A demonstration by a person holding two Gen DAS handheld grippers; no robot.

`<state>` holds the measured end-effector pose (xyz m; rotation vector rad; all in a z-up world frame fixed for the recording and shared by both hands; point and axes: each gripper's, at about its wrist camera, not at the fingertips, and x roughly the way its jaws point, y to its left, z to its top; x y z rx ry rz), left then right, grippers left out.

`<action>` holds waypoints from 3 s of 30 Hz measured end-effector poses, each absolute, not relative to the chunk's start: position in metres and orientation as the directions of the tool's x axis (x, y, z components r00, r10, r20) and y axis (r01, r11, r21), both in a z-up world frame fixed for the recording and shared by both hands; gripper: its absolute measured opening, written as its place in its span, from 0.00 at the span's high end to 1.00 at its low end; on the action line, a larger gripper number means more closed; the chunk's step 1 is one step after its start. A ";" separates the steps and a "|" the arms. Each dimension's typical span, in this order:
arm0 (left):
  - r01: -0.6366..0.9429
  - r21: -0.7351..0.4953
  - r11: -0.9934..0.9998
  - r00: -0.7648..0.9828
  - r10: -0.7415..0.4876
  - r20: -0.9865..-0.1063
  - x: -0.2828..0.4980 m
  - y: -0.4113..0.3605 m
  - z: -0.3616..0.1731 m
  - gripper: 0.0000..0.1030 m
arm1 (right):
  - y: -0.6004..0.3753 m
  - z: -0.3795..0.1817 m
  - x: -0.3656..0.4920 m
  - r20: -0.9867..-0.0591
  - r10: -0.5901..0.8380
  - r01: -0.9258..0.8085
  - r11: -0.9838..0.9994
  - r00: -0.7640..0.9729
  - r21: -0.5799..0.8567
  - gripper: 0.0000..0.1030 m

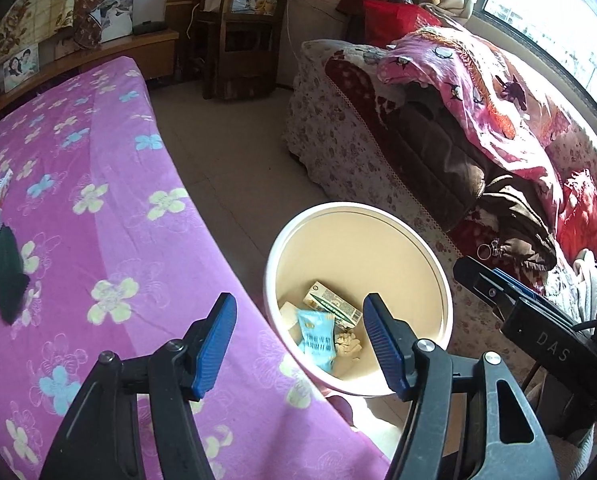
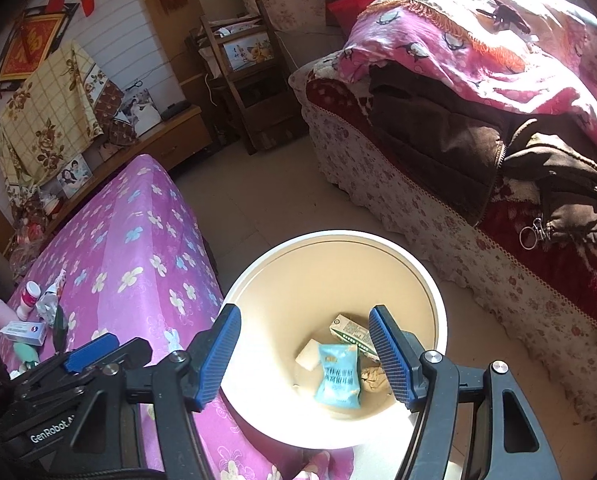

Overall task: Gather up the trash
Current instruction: 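Open the left tool over the bin to drop the blue packet, then move both open tools back over the table, then grasp white crumpled tissue with the left tool while the right tool grasps the dark green packet, then carry the tissue and green packet over the white bin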

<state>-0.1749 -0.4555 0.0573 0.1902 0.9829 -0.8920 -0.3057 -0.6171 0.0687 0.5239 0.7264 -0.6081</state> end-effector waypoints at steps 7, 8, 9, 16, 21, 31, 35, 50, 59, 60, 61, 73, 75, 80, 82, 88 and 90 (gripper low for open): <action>0.707 -0.201 0.678 0.303 -0.548 -0.780 -0.175 -0.427 0.068 0.36 | -0.599 0.076 -0.296 -0.723 -0.322 0.628 0.753 0.612 0.196 0.32; 0.701 -0.198 0.685 0.313 -0.545 -0.778 -0.175 -0.422 0.069 0.36 | -0.596 0.077 -0.295 -0.720 -0.325 0.624 0.758 0.614 0.189 0.32; 0.692 -0.193 0.696 0.324 -0.539 -0.778 -0.175 -0.415 0.069 0.35 | -0.592 0.078 -0.294 -0.717 -0.325 0.617 0.765 0.617 0.185 0.32; 0.629 -0.174 0.758 0.377 -0.493 -0.784 -0.170 -0.362 0.069 0.35 | -0.560 0.076 -0.280 -0.701 -0.255 0.532 0.821 0.666 0.206 0.32; 0.570 -0.159 0.806 0.425 -0.455 -0.783 -0.162 -0.312 0.075 0.35 | -0.521 0.070 -0.257 -0.730 -0.172 0.439 0.878 0.661 0.190 0.32; 0.428 -0.146 0.892 0.507 -0.371 -0.778 -0.142 -0.203 0.085 0.35 | -0.446 0.061 -0.202 -0.773 0.009 0.260 0.939 0.635 0.225 0.32; 0.371 -0.141 0.918 0.528 -0.334 -0.781 -0.134 -0.166 0.085 0.35 | -0.416 0.062 -0.176 -0.777 0.026 0.204 0.959 0.630 0.197 0.32; 0.295 -0.157 0.942 0.522 -0.297 -0.800 -0.088 -0.127 0.067 0.35 | -0.365 0.054 -0.071 -0.791 0.077 0.082 0.984 0.607 0.158 0.32; 0.312 -0.156 0.937 0.517 -0.305 -0.800 -0.067 -0.140 0.057 0.35 | -0.357 0.033 -0.020 -0.827 0.051 0.054 0.994 0.559 0.098 0.32; 0.312 -0.167 0.935 0.517 -0.315 -0.796 -0.065 -0.140 0.056 0.35 | -0.356 0.031 -0.018 -0.830 0.047 0.050 0.995 0.556 0.090 0.32; 0.312 -0.174 0.934 0.515 -0.320 -0.795 -0.064 -0.140 0.056 0.37 | -0.354 0.028 -0.015 -0.835 0.040 0.050 0.995 0.549 0.081 0.32; 0.347 -0.197 0.917 0.525 -0.364 -0.769 -0.082 -0.132 0.072 0.81 | -0.373 0.046 -0.063 -0.800 0.112 0.047 0.984 0.589 0.172 0.62; 0.358 -0.209 0.910 0.530 -0.382 -0.757 -0.090 -0.132 0.080 0.81 | -0.376 0.052 -0.077 -0.790 0.140 0.044 0.977 0.597 0.206 0.62; 0.399 -0.223 0.889 0.533 -0.423 -0.733 -0.108 -0.142 0.097 0.81 | -0.378 0.066 -0.115 -0.766 0.168 0.034 0.970 0.620 0.240 0.62; 0.421 -0.220 0.880 0.531 -0.435 -0.727 -0.115 -0.150 0.102 0.81 | -0.378 0.072 -0.129 -0.756 0.169 0.032 0.970 0.632 0.243 0.62; 0.470 -0.197 0.860 0.523 -0.452 -0.723 -0.132 -0.179 0.110 0.81 | -0.388 0.087 -0.161 -0.735 0.139 0.052 0.972 0.664 0.231 0.62; 0.490 -0.185 0.852 0.517 -0.454 -0.726 -0.139 -0.191 0.110 0.81 | -0.396 0.089 -0.170 -0.732 0.126 0.069 0.971 0.670 0.231 0.61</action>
